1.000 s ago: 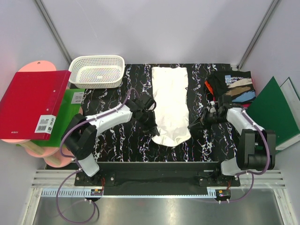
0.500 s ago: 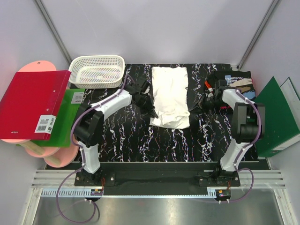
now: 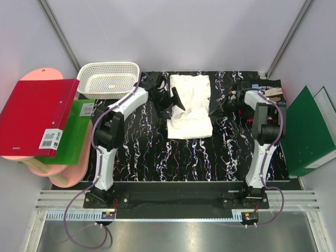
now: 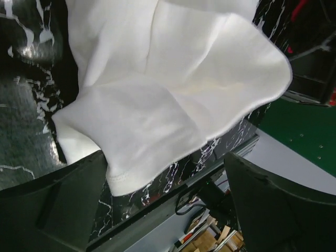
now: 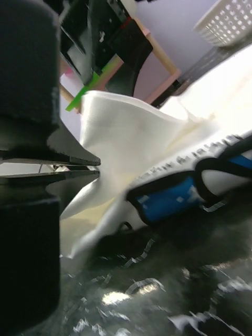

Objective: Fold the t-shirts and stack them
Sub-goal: Fold the folded rectangular tshirt in 1/3 of the way

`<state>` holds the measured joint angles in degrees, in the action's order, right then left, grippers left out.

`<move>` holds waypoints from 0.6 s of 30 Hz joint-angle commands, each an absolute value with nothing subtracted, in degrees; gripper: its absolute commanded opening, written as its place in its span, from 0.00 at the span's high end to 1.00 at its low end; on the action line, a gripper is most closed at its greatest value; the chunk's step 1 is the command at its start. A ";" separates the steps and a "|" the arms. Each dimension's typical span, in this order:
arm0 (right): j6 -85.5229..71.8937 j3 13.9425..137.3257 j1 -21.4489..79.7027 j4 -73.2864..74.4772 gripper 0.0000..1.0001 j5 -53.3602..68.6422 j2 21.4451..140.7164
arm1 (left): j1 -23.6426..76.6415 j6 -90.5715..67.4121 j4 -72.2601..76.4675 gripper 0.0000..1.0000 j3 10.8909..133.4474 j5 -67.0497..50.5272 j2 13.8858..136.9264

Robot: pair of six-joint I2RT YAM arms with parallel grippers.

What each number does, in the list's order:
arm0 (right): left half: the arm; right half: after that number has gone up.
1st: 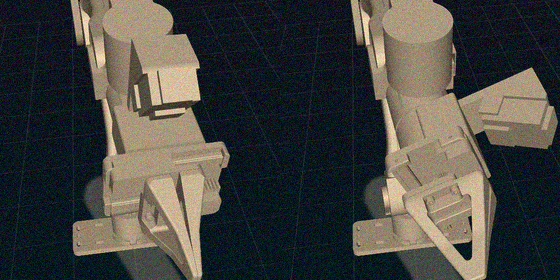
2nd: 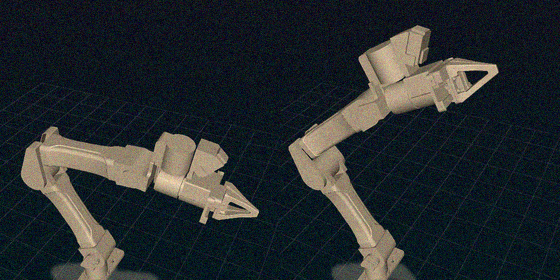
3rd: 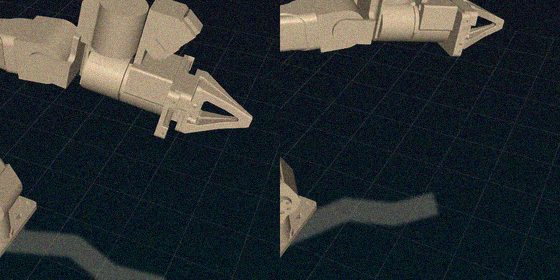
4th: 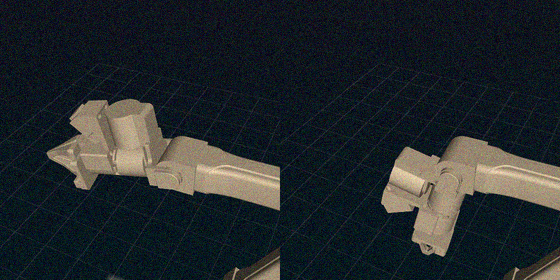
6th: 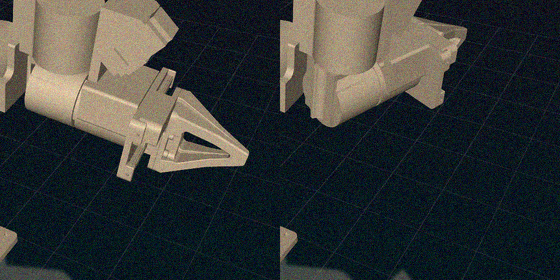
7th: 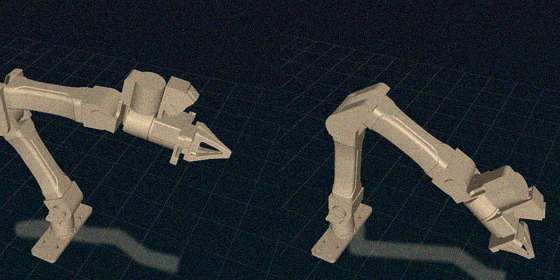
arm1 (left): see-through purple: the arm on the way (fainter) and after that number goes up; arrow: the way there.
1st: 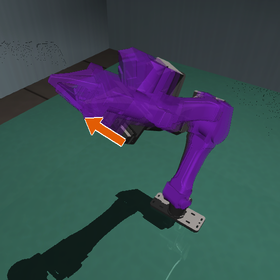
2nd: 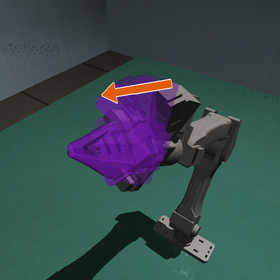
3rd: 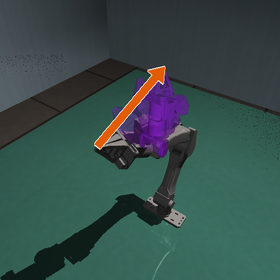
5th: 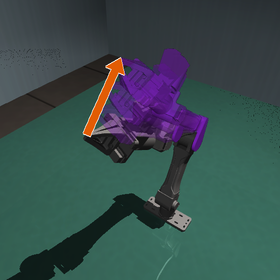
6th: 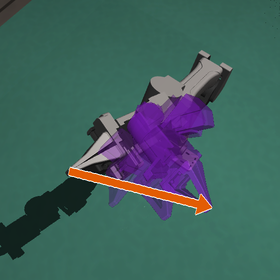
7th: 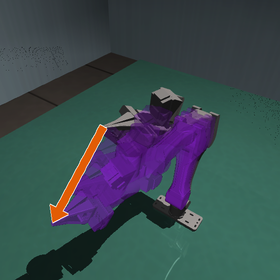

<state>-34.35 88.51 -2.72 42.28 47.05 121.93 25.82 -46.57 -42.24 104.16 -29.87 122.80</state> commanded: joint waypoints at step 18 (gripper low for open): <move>-40.69 87.10 -1.06 35.68 0.50 38.75 108.46 | 20.39 -38.94 -37.35 0.01 90.45 -36.12 110.48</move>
